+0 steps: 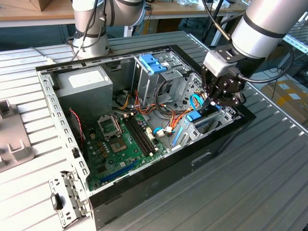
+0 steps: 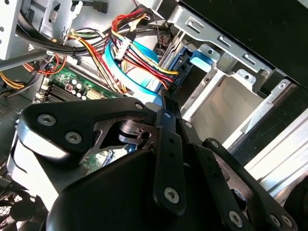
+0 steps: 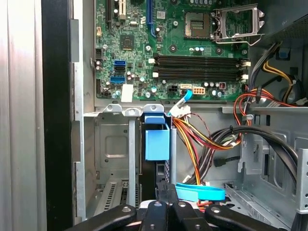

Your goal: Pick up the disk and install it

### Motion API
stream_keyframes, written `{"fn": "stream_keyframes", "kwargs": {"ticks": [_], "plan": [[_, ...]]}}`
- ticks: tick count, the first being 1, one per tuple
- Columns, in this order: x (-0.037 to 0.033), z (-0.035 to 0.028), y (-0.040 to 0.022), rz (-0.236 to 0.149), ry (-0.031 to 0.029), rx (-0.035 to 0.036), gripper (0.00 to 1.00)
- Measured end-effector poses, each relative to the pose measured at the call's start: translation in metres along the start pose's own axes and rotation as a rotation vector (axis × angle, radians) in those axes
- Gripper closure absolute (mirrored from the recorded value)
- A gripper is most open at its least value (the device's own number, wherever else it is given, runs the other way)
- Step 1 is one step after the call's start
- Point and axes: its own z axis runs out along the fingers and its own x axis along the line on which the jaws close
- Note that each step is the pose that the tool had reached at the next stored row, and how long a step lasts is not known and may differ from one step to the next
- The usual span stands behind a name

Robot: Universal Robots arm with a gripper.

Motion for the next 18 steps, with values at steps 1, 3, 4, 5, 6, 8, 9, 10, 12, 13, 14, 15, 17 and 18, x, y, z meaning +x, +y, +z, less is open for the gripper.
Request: {"fn": "stream_keyframes", "kwargs": {"ticks": [1,3,4,5,6,8,9,10,12,13,14,15,17,18], "plan": [[0.0,-0.0011,-0.0004,0.0,-0.0004,0.0001,0.89],[-0.0005,-0.0075,-0.002,0.0,0.0002,-0.0002,0.89],[-0.0005,-0.0088,-0.0035,0.0,-0.0002,-0.0002,0.89],[-0.0006,-0.0094,-0.0058,0.0,-0.0006,-0.0008,0.89],[-0.0006,-0.0094,-0.0077,0.0,-0.0011,-0.0016,0.89],[-0.0006,-0.0098,-0.0127,0.0,-0.0026,-0.0039,0.89],[-0.0006,-0.0102,-0.014,0.001,-0.0029,-0.0044,0.89],[-0.0007,-0.0107,-0.0151,0.001,-0.0031,-0.0047,0.89],[-0.0007,-0.0119,-0.0182,0.001,-0.0042,-0.0053,0.89],[-0.0007,-0.0123,-0.0193,0.001,-0.0045,-0.0056,0.89],[-0.0007,-0.0126,-0.0212,0.001,-0.0055,-0.0064,0.89],[-0.0007,-0.0128,-0.0233,0.001,-0.0059,-0.0074,0.89],[-0.0007,-0.0128,-0.026,0.001,-0.0062,-0.0088,0.89],[-0.0007,-0.0128,-0.0273,0.001,-0.0066,-0.0096,0.89]]}}
